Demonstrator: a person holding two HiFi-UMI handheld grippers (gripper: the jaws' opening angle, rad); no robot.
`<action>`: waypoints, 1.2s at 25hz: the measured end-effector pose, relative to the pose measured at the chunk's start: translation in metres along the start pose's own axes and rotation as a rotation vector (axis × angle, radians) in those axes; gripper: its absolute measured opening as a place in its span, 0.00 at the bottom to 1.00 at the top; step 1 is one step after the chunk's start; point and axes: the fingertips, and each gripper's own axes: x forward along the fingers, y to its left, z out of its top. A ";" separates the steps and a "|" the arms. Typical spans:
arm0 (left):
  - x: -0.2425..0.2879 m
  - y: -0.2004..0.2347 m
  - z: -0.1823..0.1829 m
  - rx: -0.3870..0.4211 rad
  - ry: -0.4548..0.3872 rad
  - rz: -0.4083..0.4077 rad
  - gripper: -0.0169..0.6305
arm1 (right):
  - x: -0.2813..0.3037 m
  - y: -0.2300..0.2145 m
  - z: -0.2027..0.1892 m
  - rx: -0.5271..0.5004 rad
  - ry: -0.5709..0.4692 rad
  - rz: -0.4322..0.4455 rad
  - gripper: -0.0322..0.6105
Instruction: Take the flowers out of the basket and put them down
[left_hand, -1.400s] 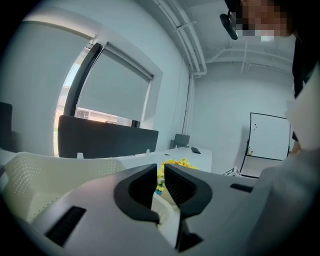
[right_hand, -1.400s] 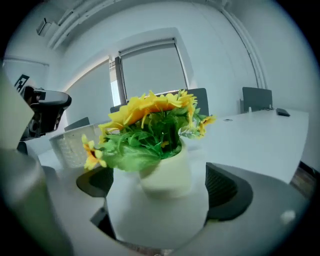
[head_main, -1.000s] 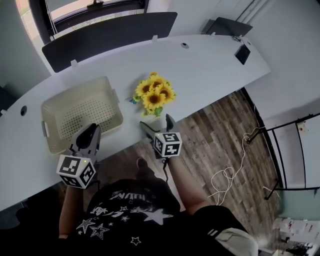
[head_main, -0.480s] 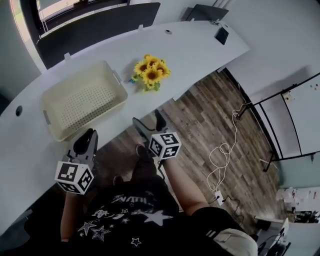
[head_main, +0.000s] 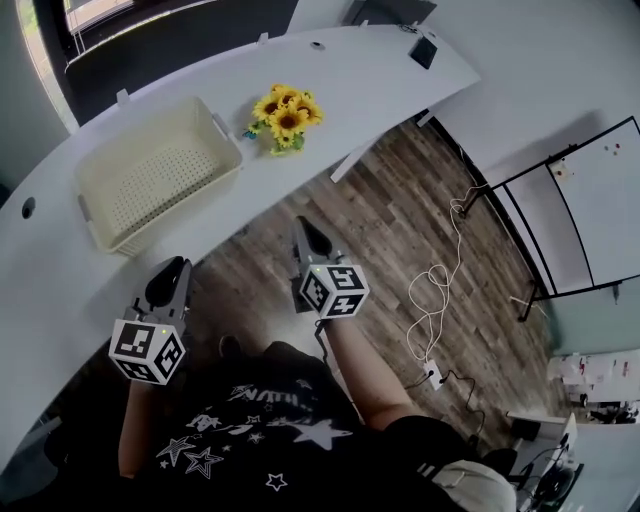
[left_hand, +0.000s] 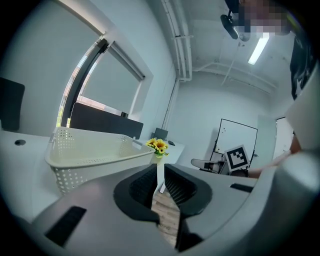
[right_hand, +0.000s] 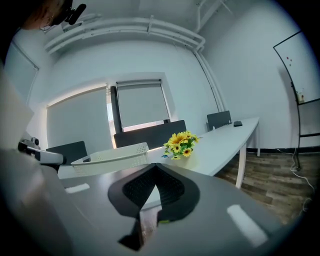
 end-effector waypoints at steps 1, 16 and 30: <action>-0.002 -0.004 -0.002 0.002 0.002 0.001 0.10 | -0.004 0.003 0.000 -0.008 0.005 0.014 0.05; -0.057 -0.091 -0.035 0.015 0.023 0.155 0.10 | -0.090 0.071 -0.026 -0.146 0.084 0.372 0.05; -0.097 -0.168 -0.057 0.003 -0.052 0.284 0.10 | -0.169 0.071 -0.029 -0.253 0.107 0.533 0.05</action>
